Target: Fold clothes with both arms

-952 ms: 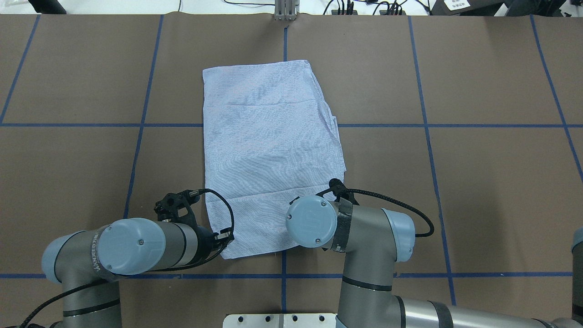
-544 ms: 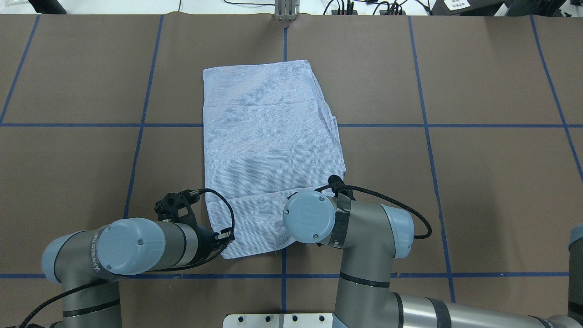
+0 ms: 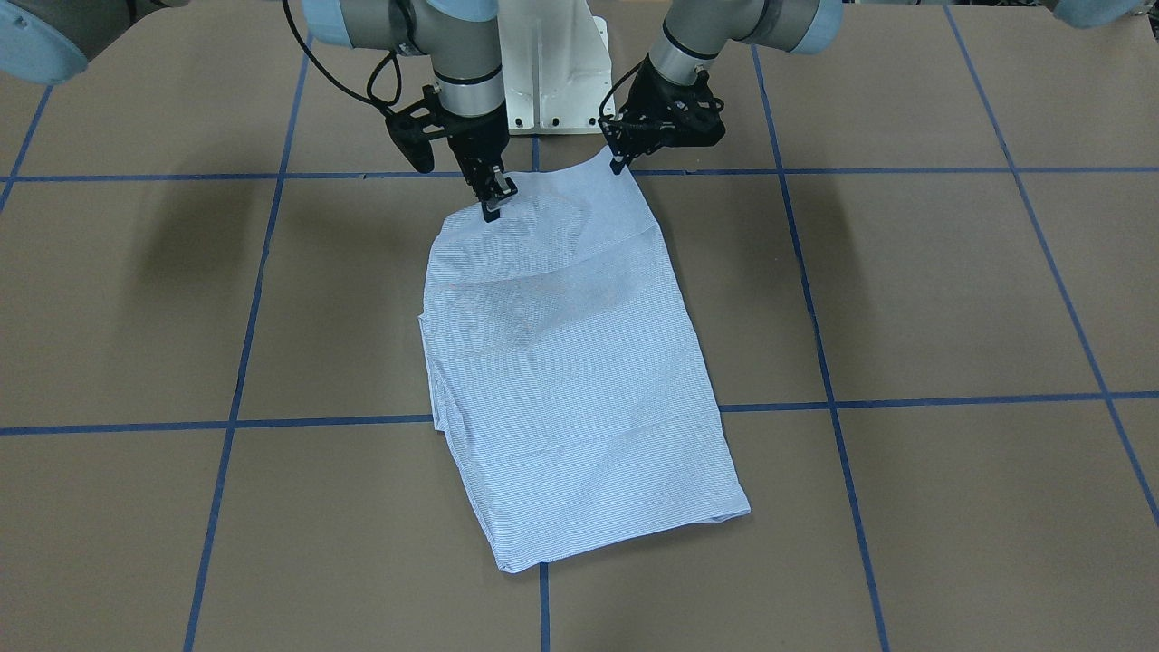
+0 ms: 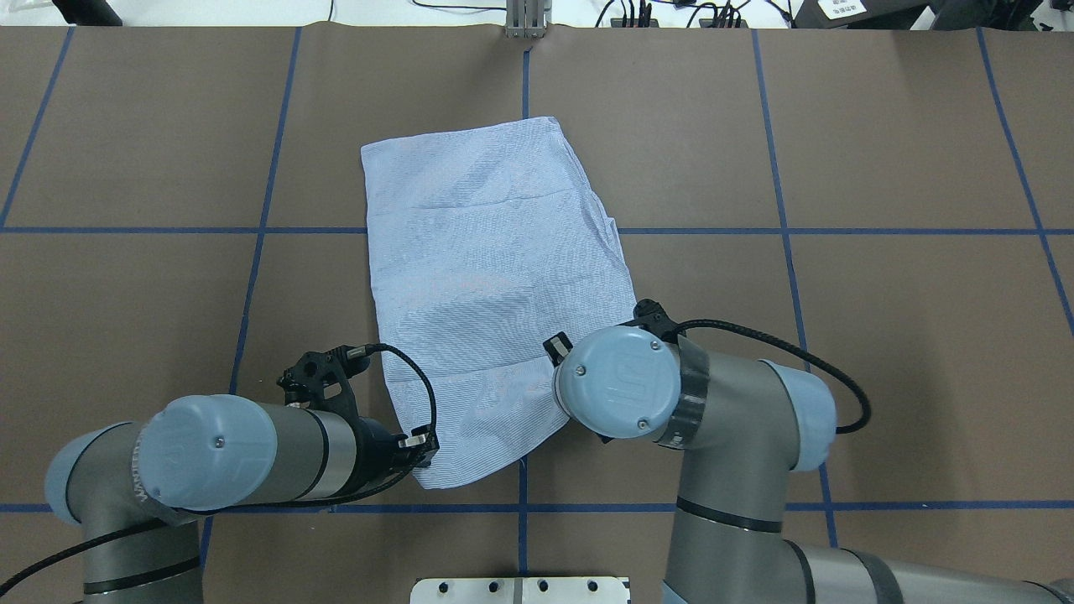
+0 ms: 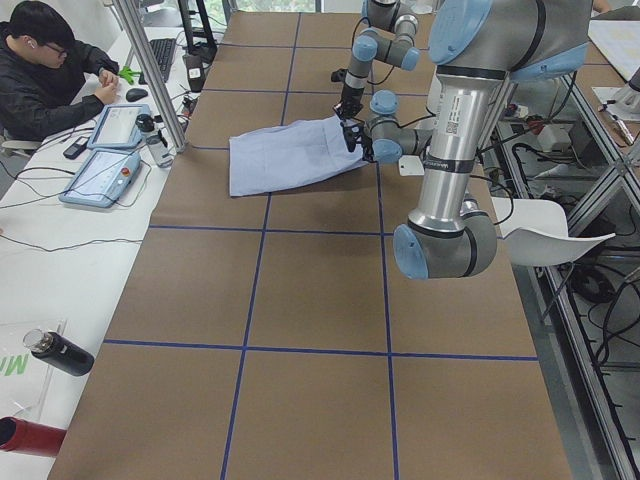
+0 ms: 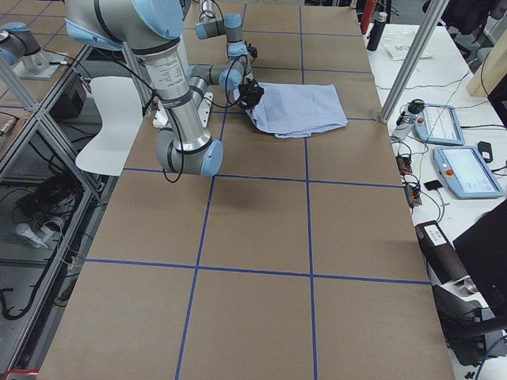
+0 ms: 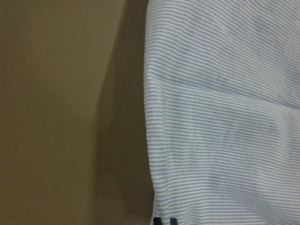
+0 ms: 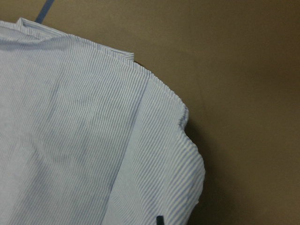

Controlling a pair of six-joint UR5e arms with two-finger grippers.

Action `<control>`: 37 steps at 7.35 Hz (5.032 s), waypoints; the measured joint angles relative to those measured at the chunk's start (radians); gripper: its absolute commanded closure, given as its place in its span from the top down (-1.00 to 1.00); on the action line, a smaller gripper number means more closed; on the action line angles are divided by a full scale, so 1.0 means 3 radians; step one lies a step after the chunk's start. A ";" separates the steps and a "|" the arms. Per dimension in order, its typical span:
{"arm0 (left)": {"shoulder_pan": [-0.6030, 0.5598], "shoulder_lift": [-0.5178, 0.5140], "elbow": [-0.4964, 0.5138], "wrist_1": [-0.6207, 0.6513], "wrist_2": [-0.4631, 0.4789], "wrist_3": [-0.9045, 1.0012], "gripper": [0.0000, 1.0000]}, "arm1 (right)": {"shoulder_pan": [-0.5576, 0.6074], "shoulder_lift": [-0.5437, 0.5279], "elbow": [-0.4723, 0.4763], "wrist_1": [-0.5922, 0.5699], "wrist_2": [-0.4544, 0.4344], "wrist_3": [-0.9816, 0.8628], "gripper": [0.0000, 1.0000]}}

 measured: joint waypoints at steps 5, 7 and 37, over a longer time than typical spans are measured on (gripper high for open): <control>-0.0041 -0.0006 -0.0959 0.0601 -0.0479 0.0004 -1.00 | -0.0403 -0.0047 0.1253 -0.1086 0.0036 0.0112 -1.00; -0.0192 -0.0090 -0.0890 0.0687 -0.0505 0.0009 -1.00 | -0.0401 -0.0004 0.1183 -0.1141 -0.0047 0.0054 -1.00; -0.2122 -0.0253 0.0454 0.0522 -0.1463 0.3193 1.00 | 0.0393 0.1565 -0.2503 0.0459 -0.0451 -0.3341 1.00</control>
